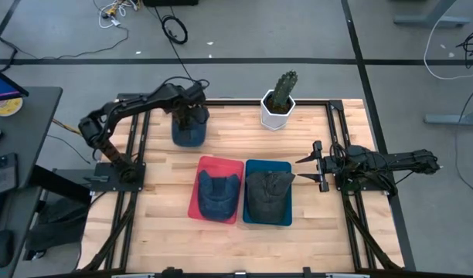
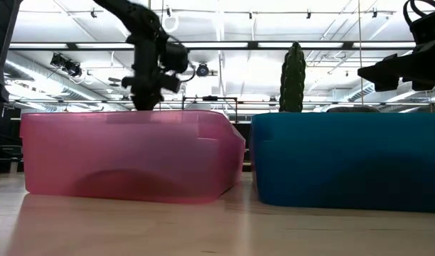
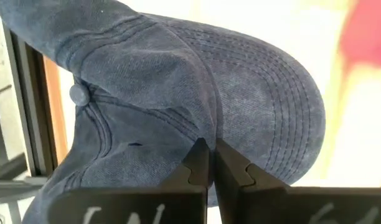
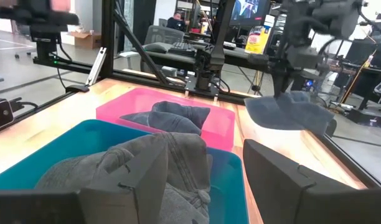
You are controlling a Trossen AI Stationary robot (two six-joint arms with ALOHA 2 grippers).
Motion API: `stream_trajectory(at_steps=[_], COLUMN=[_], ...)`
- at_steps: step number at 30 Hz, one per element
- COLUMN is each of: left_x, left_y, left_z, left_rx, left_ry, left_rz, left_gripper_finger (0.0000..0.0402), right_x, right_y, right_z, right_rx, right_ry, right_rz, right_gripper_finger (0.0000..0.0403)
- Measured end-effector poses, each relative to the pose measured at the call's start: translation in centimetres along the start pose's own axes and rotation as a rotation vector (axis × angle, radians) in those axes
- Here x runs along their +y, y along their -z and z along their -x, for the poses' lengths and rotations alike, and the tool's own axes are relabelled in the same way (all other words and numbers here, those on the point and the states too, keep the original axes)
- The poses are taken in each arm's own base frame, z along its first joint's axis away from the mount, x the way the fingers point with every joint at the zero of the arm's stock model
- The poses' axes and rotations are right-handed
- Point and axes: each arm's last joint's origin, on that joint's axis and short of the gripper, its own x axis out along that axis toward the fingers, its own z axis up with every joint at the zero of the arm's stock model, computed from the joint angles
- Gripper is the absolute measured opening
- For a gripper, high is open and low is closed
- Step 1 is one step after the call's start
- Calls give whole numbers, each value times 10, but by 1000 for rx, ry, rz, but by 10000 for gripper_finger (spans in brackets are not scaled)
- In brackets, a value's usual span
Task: Pick & Place hat
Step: Put the blue cap into the red bin
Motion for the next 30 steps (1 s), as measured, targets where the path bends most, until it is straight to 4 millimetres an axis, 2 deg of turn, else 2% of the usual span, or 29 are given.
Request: stream_trajectory(at_steps=[8,14,21,30], left_x=[-35,-70,-118,-177], left_y=[-23,-39,-51,-57], left_z=[38,62,79,87], left_rx=[50,2,-71,-150], left_ry=[-98,-90,-55,18], left_rz=[-5,-30,-75,-71], left_gripper_finger=[6,6,7,6], right_x=[0,0,0,0], right_y=[0,0,0,0], right_z=[0,0,0,0], right_rx=[0,0,0,0], right_ry=[0,0,1,0], right_rz=[0,0,0,0], right_gripper_finger=[212,212,212,212])
